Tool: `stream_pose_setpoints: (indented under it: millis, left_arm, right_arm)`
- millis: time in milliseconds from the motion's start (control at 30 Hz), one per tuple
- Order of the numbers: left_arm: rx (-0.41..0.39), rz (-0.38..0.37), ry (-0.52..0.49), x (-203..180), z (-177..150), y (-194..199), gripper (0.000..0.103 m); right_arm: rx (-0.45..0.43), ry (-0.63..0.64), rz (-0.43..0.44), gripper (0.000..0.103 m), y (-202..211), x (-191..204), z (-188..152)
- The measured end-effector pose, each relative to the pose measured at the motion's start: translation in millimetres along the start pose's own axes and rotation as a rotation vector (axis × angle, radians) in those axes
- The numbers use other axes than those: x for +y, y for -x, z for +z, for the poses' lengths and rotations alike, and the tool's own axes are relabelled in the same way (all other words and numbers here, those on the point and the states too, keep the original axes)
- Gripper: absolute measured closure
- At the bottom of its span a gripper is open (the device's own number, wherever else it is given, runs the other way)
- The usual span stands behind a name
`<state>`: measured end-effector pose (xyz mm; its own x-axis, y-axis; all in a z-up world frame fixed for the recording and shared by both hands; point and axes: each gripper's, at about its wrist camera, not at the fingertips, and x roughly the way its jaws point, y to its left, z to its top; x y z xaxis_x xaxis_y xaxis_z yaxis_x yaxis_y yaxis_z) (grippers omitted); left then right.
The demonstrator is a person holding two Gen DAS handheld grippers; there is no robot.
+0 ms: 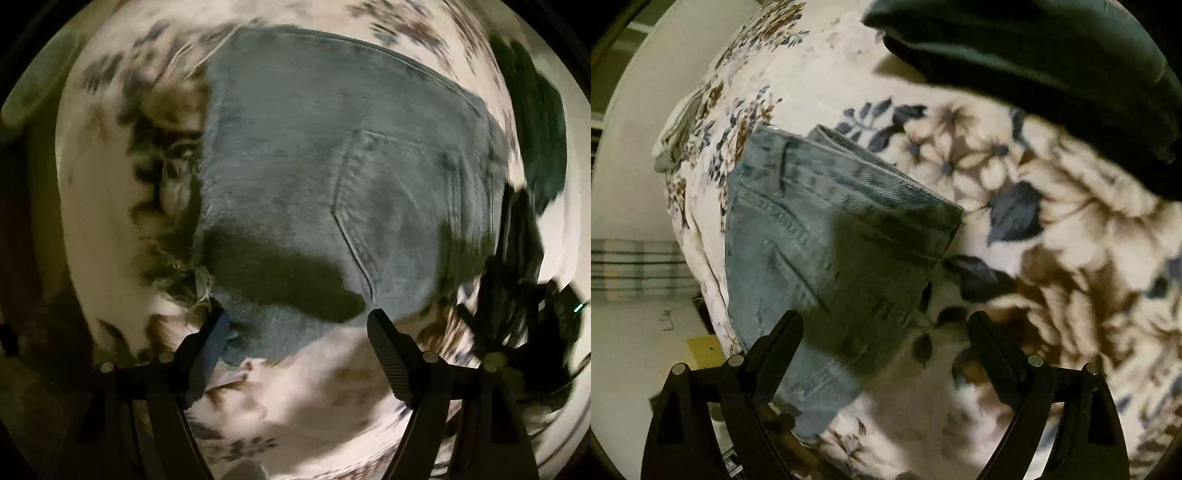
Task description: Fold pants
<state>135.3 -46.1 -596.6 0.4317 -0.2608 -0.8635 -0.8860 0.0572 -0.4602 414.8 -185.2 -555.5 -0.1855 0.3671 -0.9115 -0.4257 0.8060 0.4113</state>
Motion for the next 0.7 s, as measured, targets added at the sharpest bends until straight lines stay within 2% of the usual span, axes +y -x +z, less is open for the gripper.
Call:
stream_pose_setpoints:
  millis: [100,200,333,467,533,600,700]
  left_arm:
    - [-0.012,-0.057,0.100,8.9,0.8,3.8,0.027]
    - [-0.013,-0.150,0.234,23.0,-6.0,17.9,0.027]
    - [-0.011,-0.229,0.358,32.1,-20.5,19.4,0.027]
    - [0.022,-0.311,0.439,28.7,-26.5,-1.6,0.027]
    - [0.010,-0.344,0.471,33.7,-22.5,-9.2,0.027]
    - [0.001,-0.397,0.563,37.6,-18.0,-19.0,0.027]
    - [-0.019,-0.425,0.637,42.5,-8.2,-23.0,0.027]
  right_arm:
    - [-0.005,-0.007,0.074,0.010,-19.3,-12.2,6.6]
    - [-0.005,-0.018,0.148,0.010,-35.1,-19.9,11.9]
    - [-0.001,-0.024,0.203,0.010,-44.5,-21.2,19.4]
    - [0.009,-0.008,0.228,0.010,-46.7,-20.7,25.0]
    - [0.017,-0.003,0.233,0.010,-49.4,-16.7,28.9]
    - [0.026,0.002,0.237,0.010,-50.6,-15.9,32.0]
    - [0.035,-0.002,0.254,0.010,-51.0,-19.2,33.3]
